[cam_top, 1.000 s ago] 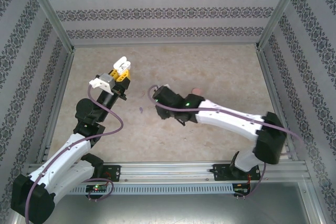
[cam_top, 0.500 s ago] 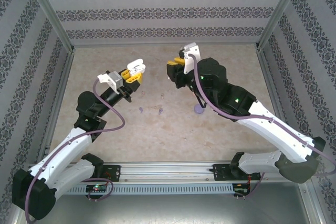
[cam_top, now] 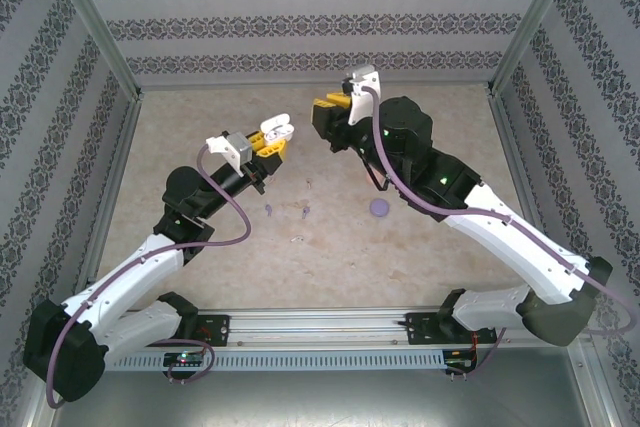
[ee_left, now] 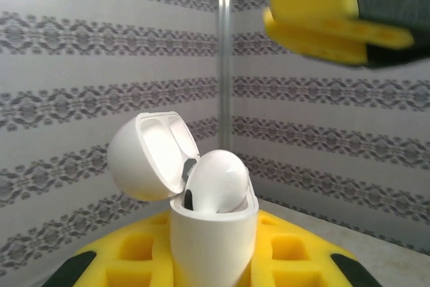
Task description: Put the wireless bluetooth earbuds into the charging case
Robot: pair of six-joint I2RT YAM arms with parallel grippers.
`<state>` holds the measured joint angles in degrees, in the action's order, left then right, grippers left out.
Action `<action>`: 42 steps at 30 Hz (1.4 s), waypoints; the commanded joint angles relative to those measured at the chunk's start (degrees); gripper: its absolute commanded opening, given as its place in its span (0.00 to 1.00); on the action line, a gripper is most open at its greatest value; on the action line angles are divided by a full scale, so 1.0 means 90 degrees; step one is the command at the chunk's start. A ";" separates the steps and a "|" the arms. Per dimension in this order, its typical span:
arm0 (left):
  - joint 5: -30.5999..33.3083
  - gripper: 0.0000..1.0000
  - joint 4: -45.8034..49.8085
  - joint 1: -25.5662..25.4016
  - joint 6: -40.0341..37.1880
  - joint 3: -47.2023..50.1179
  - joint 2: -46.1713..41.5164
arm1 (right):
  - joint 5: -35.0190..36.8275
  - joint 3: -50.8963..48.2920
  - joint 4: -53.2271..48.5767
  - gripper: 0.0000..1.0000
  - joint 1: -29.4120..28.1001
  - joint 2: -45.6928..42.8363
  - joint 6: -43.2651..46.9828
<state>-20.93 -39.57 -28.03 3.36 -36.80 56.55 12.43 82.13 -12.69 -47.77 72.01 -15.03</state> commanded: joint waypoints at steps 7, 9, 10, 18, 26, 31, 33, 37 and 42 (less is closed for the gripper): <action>0.2000 0.00 -0.0254 -0.0064 0.0059 0.0503 -0.0510 | 0.0179 -0.2471 -0.0852 0.47 0.0370 -0.0656 -0.2275; 0.2568 0.00 -0.0093 -0.0045 0.0100 0.0488 -0.0551 | 0.0031 -0.2799 -0.0989 0.50 0.0288 -0.0423 -0.2775; 0.2694 0.00 -0.0031 -0.0040 0.0060 0.0484 -0.0560 | -0.0009 -0.2913 -0.1025 0.52 0.0211 -0.0250 -0.3049; 0.3045 0.00 0.0725 -0.0001 0.0036 0.0106 -0.0668 | -0.0142 -0.2677 -0.0876 0.53 -0.0562 0.1768 -0.4649; 0.2989 0.00 0.0876 0.0014 -0.0030 0.0124 -0.0844 | -0.0321 -0.2063 -0.0787 0.49 -0.0894 0.3083 -0.5706; 0.2944 0.00 0.0876 0.0029 -0.0051 0.0148 -0.0876 | -0.0664 -0.1913 -0.0636 0.48 -0.1128 0.3486 -0.5968; 0.2926 0.00 0.0869 0.0029 -0.0050 0.0164 -0.0900 | -0.0720 -0.1845 -0.0656 0.48 -0.1235 0.3573 -0.6043; 0.2923 0.00 0.0876 0.0027 -0.0108 0.0187 -0.0970 | -0.0740 -0.1841 -0.0651 0.48 -0.1411 0.3630 -0.6232; 0.2892 0.00 0.0866 0.0029 -0.0129 0.0194 -0.1004 | -0.0843 -0.1805 -0.0572 0.48 -0.1488 0.3732 -0.6392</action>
<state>5.17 -31.62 -28.03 3.25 -33.89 48.49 5.54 64.14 -18.09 -60.90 104.03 -70.46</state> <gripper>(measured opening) 0.203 0.479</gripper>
